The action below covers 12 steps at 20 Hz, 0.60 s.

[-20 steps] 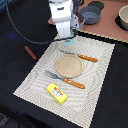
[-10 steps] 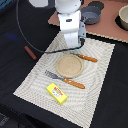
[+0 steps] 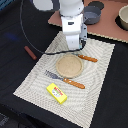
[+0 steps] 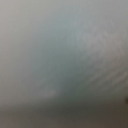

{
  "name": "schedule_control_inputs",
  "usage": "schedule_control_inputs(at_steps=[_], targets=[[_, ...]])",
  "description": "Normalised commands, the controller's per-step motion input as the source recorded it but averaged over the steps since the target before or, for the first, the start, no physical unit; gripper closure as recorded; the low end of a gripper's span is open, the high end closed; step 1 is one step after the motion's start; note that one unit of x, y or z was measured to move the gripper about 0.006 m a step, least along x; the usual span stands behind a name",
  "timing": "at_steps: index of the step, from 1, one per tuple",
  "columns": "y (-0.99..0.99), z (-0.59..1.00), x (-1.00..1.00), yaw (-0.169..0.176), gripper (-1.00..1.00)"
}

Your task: Interact with the objects in diverse but meaningful ways.

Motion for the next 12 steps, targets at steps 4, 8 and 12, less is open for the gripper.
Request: schedule_control_inputs(at_steps=[4,8,12], targets=[[0.31,0.08,0.36,0.000,1.00],[0.25,0.08,0.47,0.000,-1.00],[0.21,0.10,0.53,-0.001,-1.00]])
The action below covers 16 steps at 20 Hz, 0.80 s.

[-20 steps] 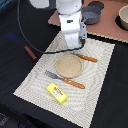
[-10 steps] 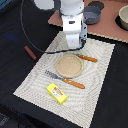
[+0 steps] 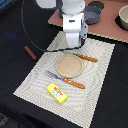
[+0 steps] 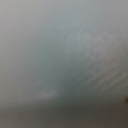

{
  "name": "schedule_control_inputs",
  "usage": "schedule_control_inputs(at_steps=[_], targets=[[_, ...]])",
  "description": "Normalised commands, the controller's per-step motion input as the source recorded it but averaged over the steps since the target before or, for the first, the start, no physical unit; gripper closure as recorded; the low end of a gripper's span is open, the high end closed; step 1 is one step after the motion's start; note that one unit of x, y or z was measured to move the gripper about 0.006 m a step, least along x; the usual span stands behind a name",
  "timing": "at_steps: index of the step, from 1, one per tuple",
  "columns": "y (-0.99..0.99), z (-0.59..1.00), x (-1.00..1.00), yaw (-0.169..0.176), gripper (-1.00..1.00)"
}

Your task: Interact with the objects in diverse but meaningful ways.

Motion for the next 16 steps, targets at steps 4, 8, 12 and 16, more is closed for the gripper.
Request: schedule_control_inputs(at_steps=[4,8,12,16], targets=[[0.20,0.13,0.53,-0.005,-1.00],[0.23,0.59,0.41,-0.009,-1.00],[0.16,0.66,0.07,-0.004,-1.00],[0.00,0.09,-0.25,0.015,-1.00]])
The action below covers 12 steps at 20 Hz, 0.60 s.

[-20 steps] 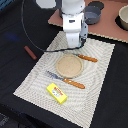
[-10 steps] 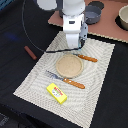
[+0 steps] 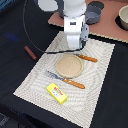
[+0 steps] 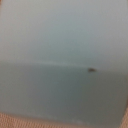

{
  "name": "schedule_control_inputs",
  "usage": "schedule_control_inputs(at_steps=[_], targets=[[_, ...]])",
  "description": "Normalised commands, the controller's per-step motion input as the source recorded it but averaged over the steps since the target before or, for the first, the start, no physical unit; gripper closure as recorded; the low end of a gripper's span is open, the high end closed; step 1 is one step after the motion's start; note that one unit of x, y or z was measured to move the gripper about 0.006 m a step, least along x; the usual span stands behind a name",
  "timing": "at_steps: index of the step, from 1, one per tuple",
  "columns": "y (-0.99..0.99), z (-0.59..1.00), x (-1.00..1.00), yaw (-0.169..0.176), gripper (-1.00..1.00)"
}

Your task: Interact with the objects in diverse but meaningful ways.

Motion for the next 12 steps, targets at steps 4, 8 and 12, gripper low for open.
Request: schedule_control_inputs(at_steps=[4,8,12], targets=[[0.00,0.00,-0.38,0.036,-1.00],[-0.02,0.14,-0.41,0.018,-1.00],[-0.07,0.19,-0.36,0.000,-1.00]])
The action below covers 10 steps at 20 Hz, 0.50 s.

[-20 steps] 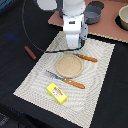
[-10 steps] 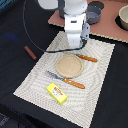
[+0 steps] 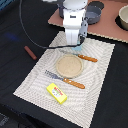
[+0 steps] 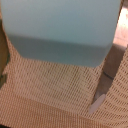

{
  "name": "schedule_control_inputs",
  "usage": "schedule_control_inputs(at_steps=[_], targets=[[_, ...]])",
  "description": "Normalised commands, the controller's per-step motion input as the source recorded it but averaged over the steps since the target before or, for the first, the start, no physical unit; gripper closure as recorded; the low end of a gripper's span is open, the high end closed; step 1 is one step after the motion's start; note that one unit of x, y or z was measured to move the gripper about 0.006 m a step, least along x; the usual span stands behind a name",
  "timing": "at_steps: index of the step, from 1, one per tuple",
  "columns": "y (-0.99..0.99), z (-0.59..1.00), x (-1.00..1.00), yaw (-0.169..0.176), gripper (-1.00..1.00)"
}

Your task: Interact with the objects in diverse but meaningful ways.

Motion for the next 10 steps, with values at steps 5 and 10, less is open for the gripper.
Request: schedule_control_inputs(at_steps=[5,10], targets=[[-0.19,0.22,-0.44,-0.008,-1.00],[-0.30,0.34,-0.52,-0.021,-1.00]])
